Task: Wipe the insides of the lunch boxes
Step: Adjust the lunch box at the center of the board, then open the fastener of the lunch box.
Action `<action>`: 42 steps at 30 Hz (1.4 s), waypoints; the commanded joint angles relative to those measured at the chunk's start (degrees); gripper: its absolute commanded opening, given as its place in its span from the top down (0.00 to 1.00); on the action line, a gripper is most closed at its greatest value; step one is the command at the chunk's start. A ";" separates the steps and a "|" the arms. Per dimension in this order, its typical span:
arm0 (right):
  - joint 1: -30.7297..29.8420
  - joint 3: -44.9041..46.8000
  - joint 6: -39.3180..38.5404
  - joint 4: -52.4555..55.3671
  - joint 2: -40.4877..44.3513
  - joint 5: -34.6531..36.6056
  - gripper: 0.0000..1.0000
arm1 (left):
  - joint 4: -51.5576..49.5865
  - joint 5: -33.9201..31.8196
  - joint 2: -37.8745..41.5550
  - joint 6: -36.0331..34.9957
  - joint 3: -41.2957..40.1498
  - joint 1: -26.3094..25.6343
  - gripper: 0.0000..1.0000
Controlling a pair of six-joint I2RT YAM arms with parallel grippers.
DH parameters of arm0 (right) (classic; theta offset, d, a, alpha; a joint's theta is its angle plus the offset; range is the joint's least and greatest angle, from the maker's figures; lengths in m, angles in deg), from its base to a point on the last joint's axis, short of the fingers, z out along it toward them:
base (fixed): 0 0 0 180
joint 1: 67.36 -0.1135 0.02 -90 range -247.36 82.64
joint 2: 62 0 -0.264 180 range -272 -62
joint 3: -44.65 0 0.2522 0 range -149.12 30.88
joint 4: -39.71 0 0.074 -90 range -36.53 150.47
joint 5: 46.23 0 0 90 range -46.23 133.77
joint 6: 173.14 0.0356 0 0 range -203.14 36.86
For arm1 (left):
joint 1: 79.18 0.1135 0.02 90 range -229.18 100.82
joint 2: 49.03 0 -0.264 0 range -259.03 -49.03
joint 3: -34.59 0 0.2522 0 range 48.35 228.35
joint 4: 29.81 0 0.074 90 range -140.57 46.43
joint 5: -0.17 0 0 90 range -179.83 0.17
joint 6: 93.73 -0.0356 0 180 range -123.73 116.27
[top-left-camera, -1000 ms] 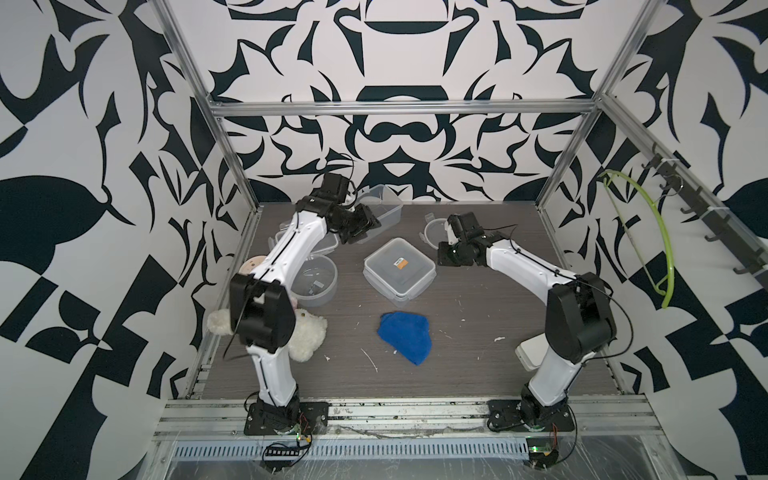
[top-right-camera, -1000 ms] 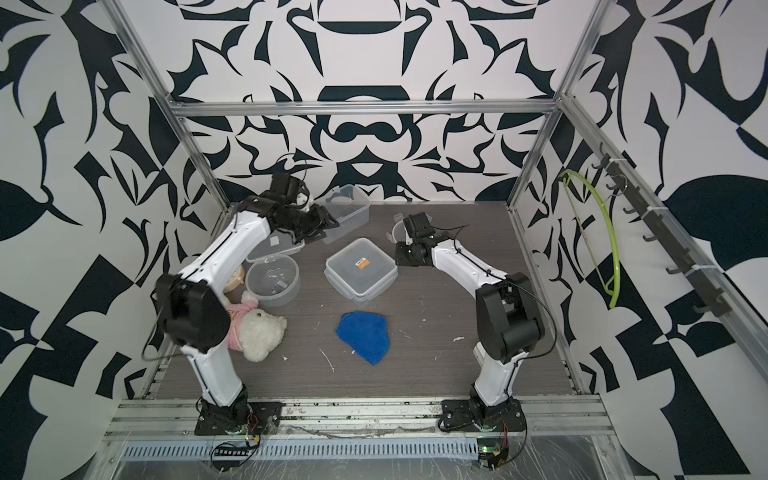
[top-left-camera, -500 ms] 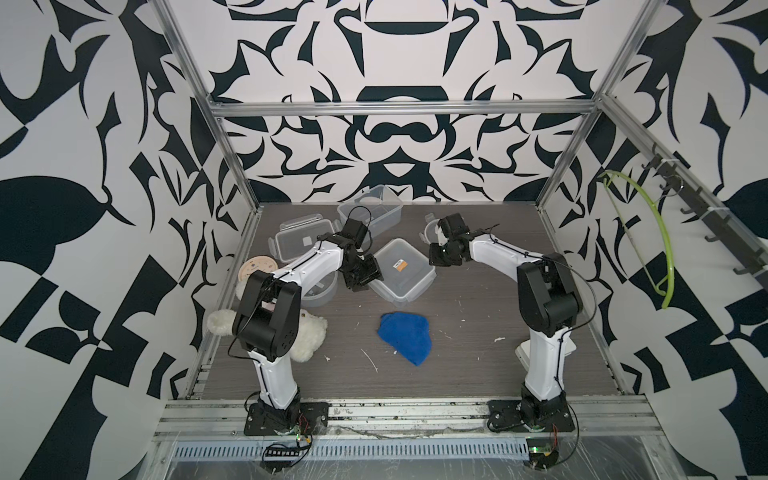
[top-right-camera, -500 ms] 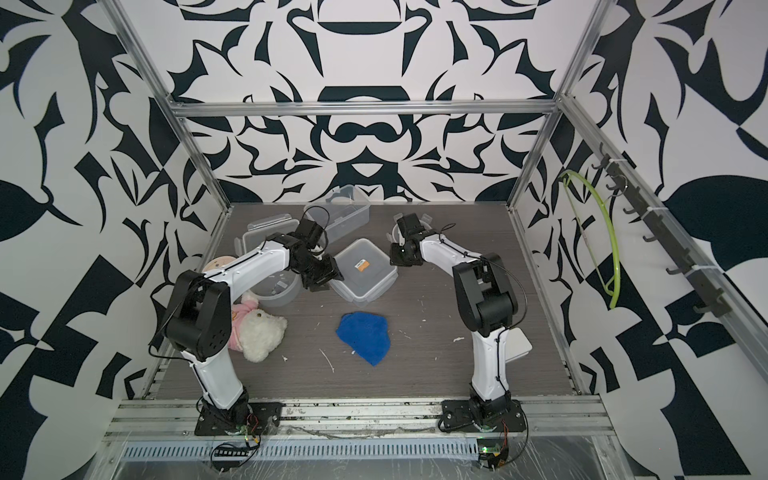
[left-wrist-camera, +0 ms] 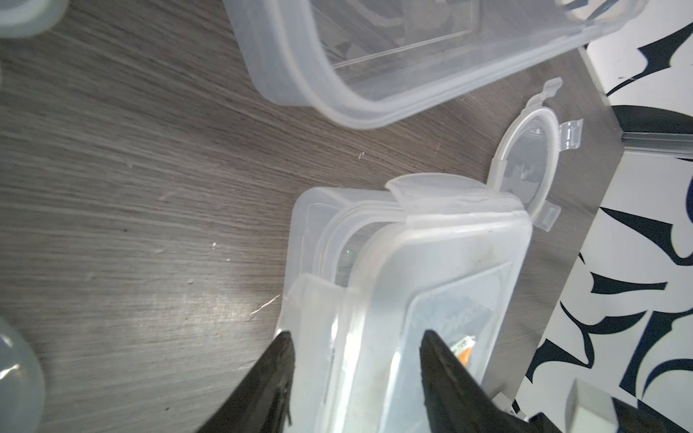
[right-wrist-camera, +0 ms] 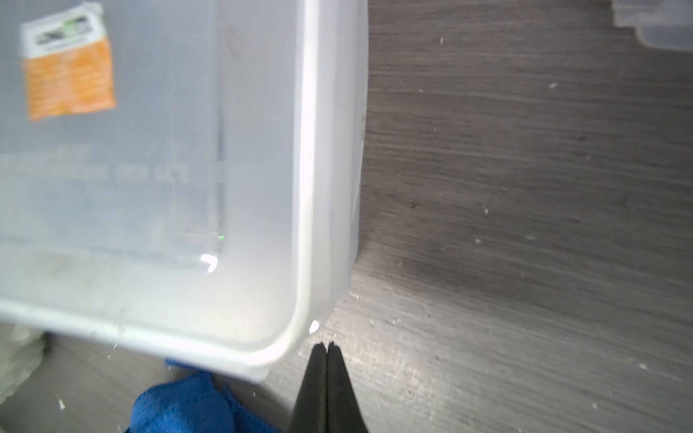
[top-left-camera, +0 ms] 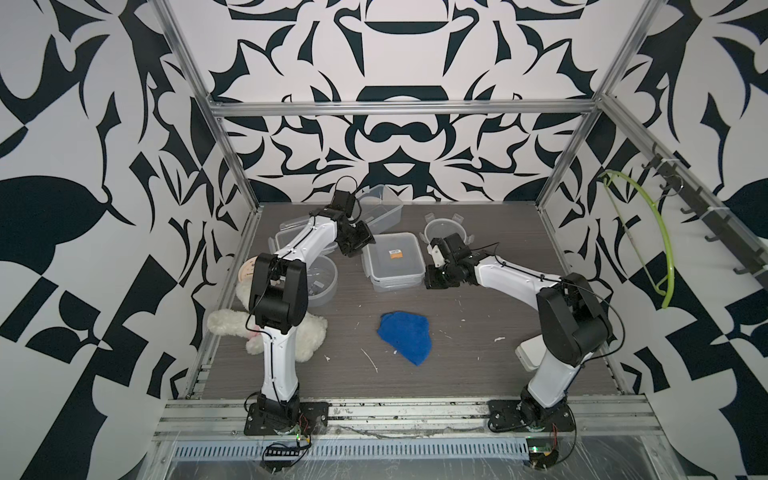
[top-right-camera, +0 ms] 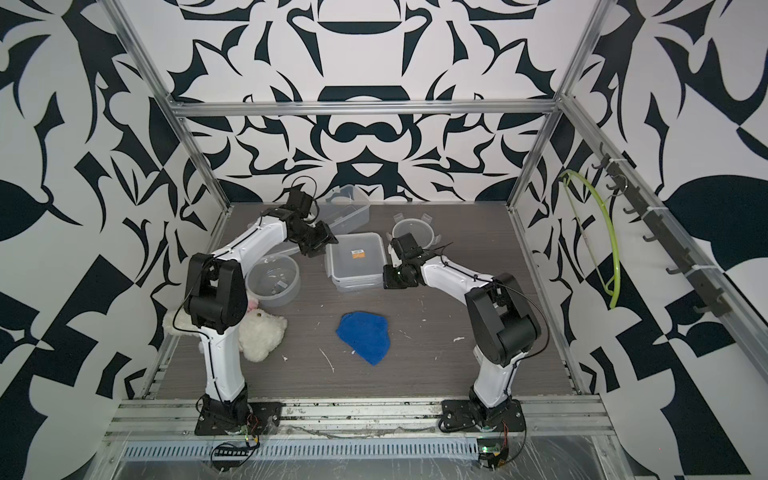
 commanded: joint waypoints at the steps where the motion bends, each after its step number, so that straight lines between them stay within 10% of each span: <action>1: 4.85 2.59 0.53 -7.58 6.26 -5.04 1.00 | -2.86 1.13 3.92 -0.92 1.56 0.61 0.41; 5: 14.86 7.75 6.87 -24.25 6.24 -17.94 0.57 | -3.19 5.30 5.76 -4.17 6.61 -5.04 0.40; 8: 18.39 6.63 12.13 -33.80 0.58 -24.10 0.48 | -7.45 7.94 0.53 -5.94 12.93 -9.70 0.40; 17: 18.50 3.71 40.76 -76.22 -21.43 -36.62 0.43 | -9.32 10.64 -7.95 -3.27 8.22 -10.36 0.43; 42: 6.45 8.78 53.76 -99.81 -28.83 -32.97 0.51 | -7.33 7.05 -8.45 -4.53 -9.30 -1.91 0.46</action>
